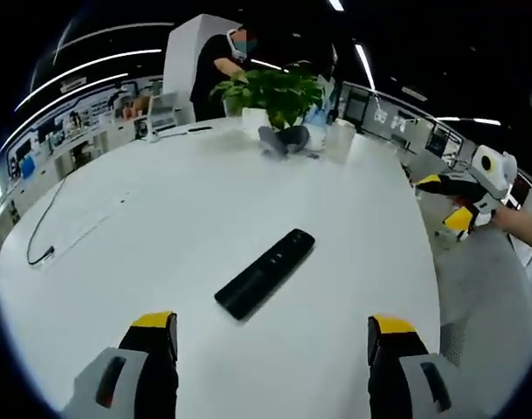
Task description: Press the specified remote control buttons in sequence, fully releasing each button before pressing the next.
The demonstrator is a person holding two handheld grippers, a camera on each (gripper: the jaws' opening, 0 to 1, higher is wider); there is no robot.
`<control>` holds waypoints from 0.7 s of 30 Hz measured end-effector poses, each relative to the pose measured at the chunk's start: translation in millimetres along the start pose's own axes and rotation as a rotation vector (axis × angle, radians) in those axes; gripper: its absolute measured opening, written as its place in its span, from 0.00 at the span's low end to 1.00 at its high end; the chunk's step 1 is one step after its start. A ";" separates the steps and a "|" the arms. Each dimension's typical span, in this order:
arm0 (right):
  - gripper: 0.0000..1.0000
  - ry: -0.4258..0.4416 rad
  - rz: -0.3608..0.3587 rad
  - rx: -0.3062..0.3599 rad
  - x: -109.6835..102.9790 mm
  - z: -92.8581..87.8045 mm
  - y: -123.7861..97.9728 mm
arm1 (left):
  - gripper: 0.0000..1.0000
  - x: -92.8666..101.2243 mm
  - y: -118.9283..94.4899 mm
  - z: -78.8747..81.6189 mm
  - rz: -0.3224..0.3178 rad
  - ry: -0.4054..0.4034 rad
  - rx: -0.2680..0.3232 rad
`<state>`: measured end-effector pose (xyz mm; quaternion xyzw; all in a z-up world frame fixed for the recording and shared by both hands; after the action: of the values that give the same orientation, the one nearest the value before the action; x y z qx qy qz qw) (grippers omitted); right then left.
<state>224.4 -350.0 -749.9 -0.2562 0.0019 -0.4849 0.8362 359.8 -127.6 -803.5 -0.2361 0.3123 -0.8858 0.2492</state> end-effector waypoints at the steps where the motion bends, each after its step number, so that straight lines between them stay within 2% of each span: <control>1: 0.49 0.002 -0.001 0.001 0.2 0.1 -0.1 | 0.88 -5.0 1.7 -1.2 0.015 -0.007 -0.018; 2: 0.49 0.005 -0.001 0.002 0.4 0.0 -0.2 | 0.86 -11.3 2.3 -4.8 0.041 -0.030 -0.049; 5: 0.48 0.013 -0.002 0.006 0.9 0.1 -0.5 | 0.77 -15.0 7.8 -3.2 0.000 -0.024 -0.080; 7: 0.48 0.013 -0.003 0.003 1.0 -0.2 -0.4 | 0.75 -16.6 10.4 -2.3 -0.006 -0.010 -0.100; 16: 0.47 -0.016 0.005 -0.023 -1.6 -3.0 1.3 | 0.69 -25.7 23.5 11.1 0.001 0.263 -0.229; 18: 0.47 -0.024 0.006 -0.026 -2.3 -2.9 1.5 | 0.69 -29.1 27.0 13.2 0.005 0.294 -0.257; 21: 0.46 -0.033 0.006 -0.035 -2.5 -4.3 1.6 | 0.69 -29.9 32.1 19.6 -0.001 0.288 -0.258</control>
<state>223.3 -349.1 -754.9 -0.2788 -0.0029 -0.4777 0.8331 403.3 -140.4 -819.3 -0.1369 0.4555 -0.8632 0.1691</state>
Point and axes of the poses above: the point that each gripper's makers call its tool centre point, and the gripper's own axes: y roughly forward along the fingers, x roughly to its right, z roughly out of its top, the point moved 2 cm from there along -y, roughly backward along the fingers, and after that the axes turned 11 degrees about -y, right-handed, at the moved point
